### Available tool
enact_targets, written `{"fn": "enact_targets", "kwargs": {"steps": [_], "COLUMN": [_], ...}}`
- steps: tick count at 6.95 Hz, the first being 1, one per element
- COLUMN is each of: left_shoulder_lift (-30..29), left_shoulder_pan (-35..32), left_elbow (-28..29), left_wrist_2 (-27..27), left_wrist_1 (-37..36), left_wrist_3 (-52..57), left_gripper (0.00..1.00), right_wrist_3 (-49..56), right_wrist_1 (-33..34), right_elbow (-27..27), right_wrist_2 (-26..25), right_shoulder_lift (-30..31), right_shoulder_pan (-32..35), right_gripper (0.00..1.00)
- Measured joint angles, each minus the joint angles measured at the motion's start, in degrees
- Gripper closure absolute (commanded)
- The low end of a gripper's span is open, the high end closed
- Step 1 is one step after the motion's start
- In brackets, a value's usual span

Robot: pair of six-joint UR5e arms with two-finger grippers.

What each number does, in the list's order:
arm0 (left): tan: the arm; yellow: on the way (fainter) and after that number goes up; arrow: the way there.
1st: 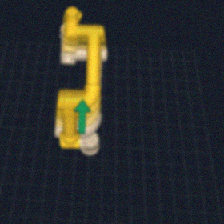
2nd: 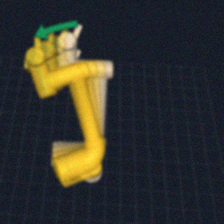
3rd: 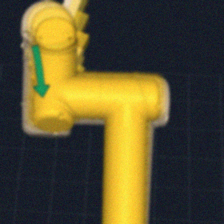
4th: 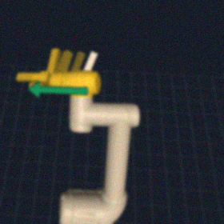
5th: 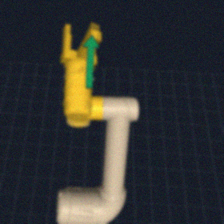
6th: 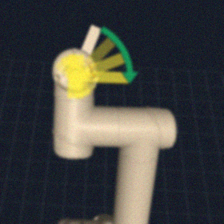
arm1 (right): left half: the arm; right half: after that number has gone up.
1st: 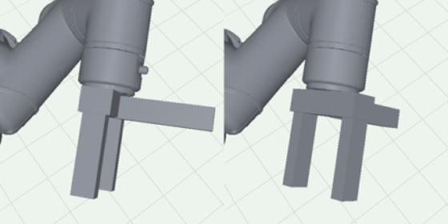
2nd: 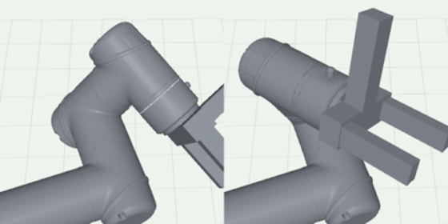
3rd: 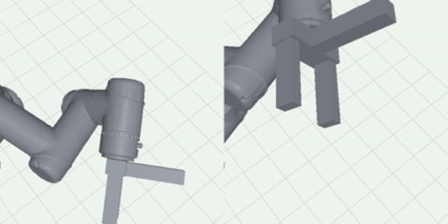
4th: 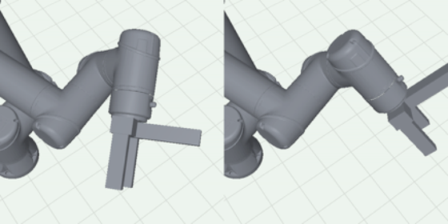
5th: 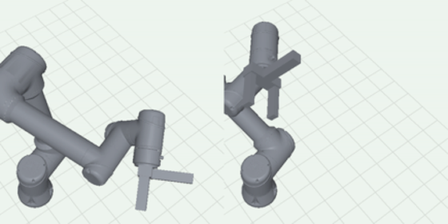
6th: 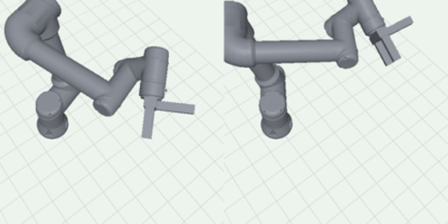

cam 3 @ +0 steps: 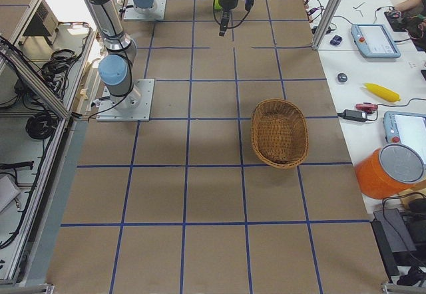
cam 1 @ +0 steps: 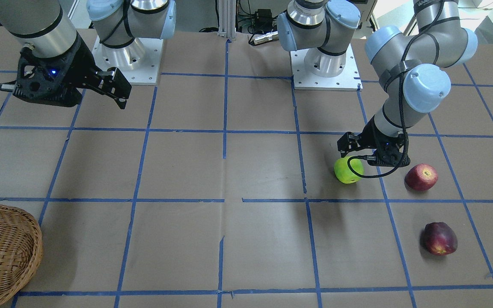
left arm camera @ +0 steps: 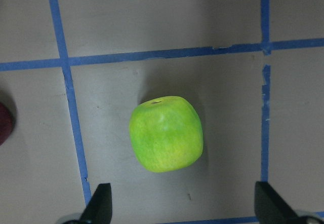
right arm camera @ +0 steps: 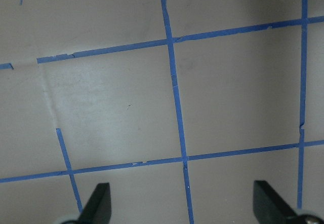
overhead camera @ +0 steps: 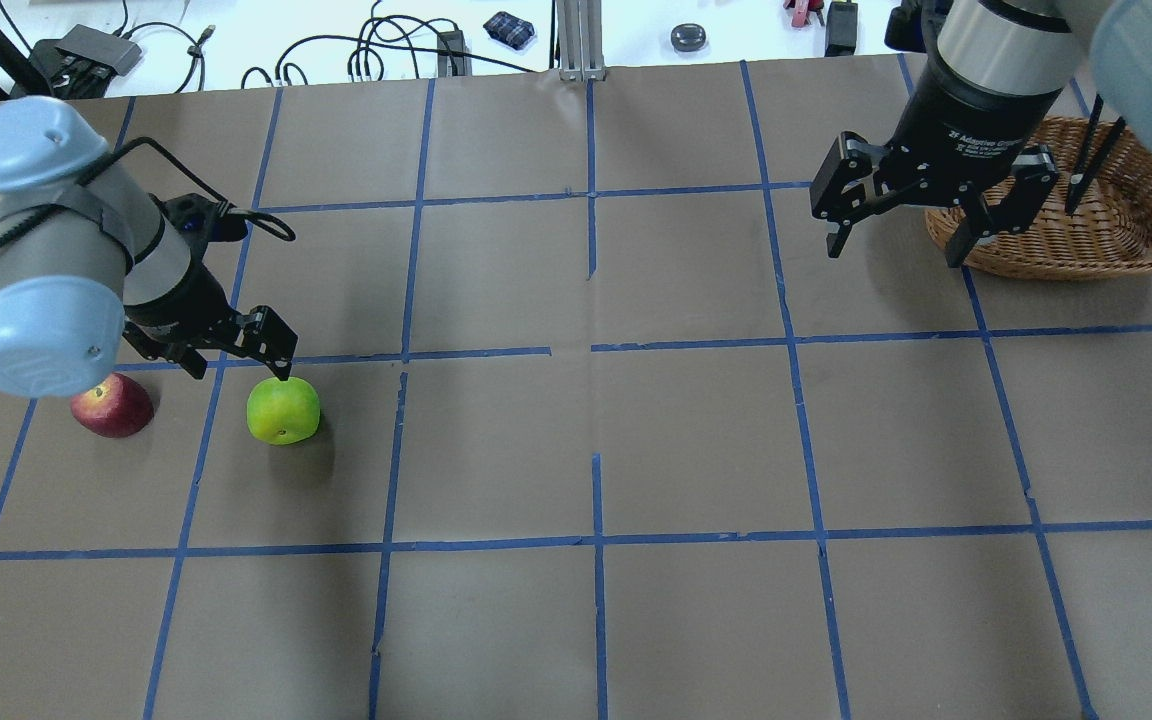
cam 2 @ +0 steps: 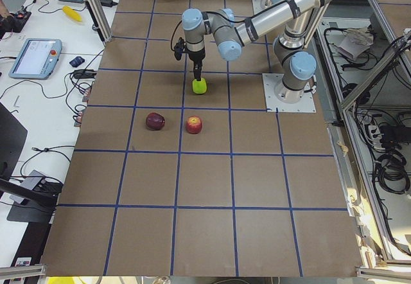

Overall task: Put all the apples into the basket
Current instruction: 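Reach the left gripper down and grasp the green apple, then carry the green apple to the table center and open the left gripper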

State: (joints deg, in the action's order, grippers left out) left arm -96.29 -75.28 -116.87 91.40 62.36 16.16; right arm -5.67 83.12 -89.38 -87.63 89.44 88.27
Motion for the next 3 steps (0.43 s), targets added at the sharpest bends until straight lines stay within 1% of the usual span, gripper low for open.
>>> {"fn": "enact_targets", "kwargs": {"steps": [1,3], "left_shoulder_lift": [-2.22,-6.35], "left_shoulder_pan": [0.23,0.36], "left_elbow": [-1.38,-2.15], "left_wrist_2": [0.02,0.08], "left_wrist_1": [-2.26,-4.58], "left_wrist_3": [-0.90,-1.65], "left_gripper": [0.00,0.00], "right_wrist_3": [-0.10,-0.02], "right_wrist_1": [0.23,0.45], "right_elbow": [-0.70,-1.84], "right_wrist_2": [0.02,0.04], "right_shoulder_lift": [0.34,1.03], "right_shoulder_pan": [0.10,0.15], "right_gripper": [0.00,0.00]}}
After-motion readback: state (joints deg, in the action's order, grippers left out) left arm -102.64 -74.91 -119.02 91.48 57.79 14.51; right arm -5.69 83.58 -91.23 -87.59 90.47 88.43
